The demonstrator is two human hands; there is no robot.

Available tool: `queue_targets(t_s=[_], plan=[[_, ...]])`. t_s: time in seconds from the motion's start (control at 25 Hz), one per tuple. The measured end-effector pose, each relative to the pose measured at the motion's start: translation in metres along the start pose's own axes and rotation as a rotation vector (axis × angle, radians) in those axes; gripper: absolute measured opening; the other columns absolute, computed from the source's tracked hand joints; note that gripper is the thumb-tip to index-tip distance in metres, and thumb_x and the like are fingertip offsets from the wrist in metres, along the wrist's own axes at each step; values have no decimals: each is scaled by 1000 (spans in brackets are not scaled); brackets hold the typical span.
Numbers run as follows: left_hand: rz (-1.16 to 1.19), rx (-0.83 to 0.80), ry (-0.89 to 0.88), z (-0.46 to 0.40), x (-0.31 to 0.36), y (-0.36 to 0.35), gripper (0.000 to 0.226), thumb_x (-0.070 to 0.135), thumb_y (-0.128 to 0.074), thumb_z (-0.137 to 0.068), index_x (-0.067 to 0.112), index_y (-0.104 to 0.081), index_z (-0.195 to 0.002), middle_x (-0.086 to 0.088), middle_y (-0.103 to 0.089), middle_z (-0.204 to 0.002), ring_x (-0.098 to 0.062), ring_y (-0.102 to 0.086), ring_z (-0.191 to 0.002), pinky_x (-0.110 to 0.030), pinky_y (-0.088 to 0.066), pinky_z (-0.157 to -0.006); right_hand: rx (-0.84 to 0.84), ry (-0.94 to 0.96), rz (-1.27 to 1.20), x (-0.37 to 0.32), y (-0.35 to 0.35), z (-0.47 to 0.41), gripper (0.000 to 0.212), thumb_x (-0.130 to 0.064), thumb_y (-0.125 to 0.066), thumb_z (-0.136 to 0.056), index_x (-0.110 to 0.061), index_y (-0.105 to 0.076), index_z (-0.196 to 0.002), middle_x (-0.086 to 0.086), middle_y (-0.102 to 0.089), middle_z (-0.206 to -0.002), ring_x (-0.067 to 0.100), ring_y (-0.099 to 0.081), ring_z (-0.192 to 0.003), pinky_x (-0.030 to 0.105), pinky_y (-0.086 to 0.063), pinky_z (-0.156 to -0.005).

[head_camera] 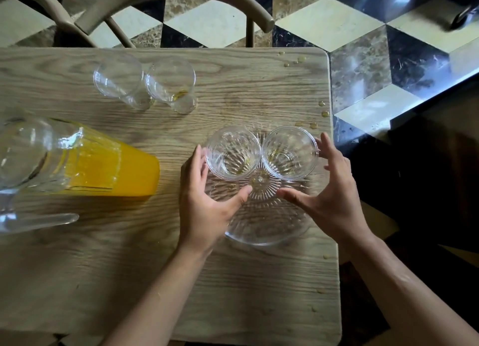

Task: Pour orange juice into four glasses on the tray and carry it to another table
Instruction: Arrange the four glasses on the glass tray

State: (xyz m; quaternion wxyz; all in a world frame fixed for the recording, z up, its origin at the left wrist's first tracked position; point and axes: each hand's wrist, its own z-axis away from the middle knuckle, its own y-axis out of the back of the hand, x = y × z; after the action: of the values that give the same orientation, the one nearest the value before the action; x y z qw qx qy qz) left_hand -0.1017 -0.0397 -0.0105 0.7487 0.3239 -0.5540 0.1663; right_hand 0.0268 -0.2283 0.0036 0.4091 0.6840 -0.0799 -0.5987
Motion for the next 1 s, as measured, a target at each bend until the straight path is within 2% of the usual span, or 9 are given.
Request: queue_targets(t_s=[0.16,0.28,0.44,0.48,0.56,0.68,0.84,0.92,1.0], plan=[[-126,30,-134,20,25,25,117,42,-94,-74,11,-29,-166,-1,-35,-168,-14,-35,-158,-29,-34,-126,-34,8,-115,-23,22,4,127,-68,-80,-63,-11,-22,-160,5,-39,-158,15,-42,-143,44,-38,-118],[-110,84,-147,32,56,31,113,54,-86,-76,9,-31,-164,-1,-38,-166,-14,-36,-157,-35,-35,-126,-49,24,-154,-49,38,4,125,-73,-76,-66,-11,-23,-160,7,-37,-160,15,-36,-148,41,-33,-122],[-68,137,-199,41,108,39,103,51,-81,-81,8,-34,-161,-8,-42,-165,-15,-40,-155,-42,-36,-128,-116,72,-192,-85,62,-2,118,-67,-75,-69,-12,-24,-160,5,-33,-163,10,-30,-149,17,-23,-121],[-37,168,-214,41,121,42,101,50,-81,-82,7,-34,-161,-9,-43,-165,-16,-40,-155,-43,-36,-128,-118,91,-202,-93,67,-6,116,-66,-75,-71,-13,-24,-160,4,-34,-163,10,-31,-149,17,-24,-120],[-10,228,-249,37,146,55,99,49,-80,-82,7,-36,-159,-12,-44,-163,-17,-42,-154,-43,-36,-128,-136,143,-200,-112,71,-18,114,-66,-75,-72,-15,-24,-160,4,-34,-163,12,-32,-149,27,-27,-122],[-33,278,-345,17,181,84,92,46,-80,-83,6,-40,-155,-16,-48,-159,-20,-47,-150,-37,-38,-126,-151,238,-199,-142,71,-42,112,-67,-74,-72,-13,-27,-159,6,-37,-161,14,-34,-147,35,-30,-122],[-198,279,-489,-22,206,145,81,35,-86,-82,15,-45,-149,-7,-54,-150,-18,-52,-145,-35,-40,-124,-181,367,-174,-179,55,-78,115,-76,-72,-68,-14,-29,-156,8,-41,-157,18,-39,-145,42,-34,-120],[-280,260,-499,-50,204,180,85,36,-87,-81,10,-47,-151,-3,-55,-146,-16,-53,-142,-31,-42,-122,-208,384,-160,-186,39,-95,114,-69,-78,-67,-17,-30,-156,7,-42,-156,19,-41,-143,45,-37,-119],[-336,224,-448,-79,191,206,92,47,-87,-75,17,-46,-152,2,-54,-142,-14,-53,-140,-24,-41,-116,-236,368,-156,-184,23,-110,110,-55,-86,-67,-16,-33,-155,7,-43,-156,20,-43,-141,45,-38,-118]])
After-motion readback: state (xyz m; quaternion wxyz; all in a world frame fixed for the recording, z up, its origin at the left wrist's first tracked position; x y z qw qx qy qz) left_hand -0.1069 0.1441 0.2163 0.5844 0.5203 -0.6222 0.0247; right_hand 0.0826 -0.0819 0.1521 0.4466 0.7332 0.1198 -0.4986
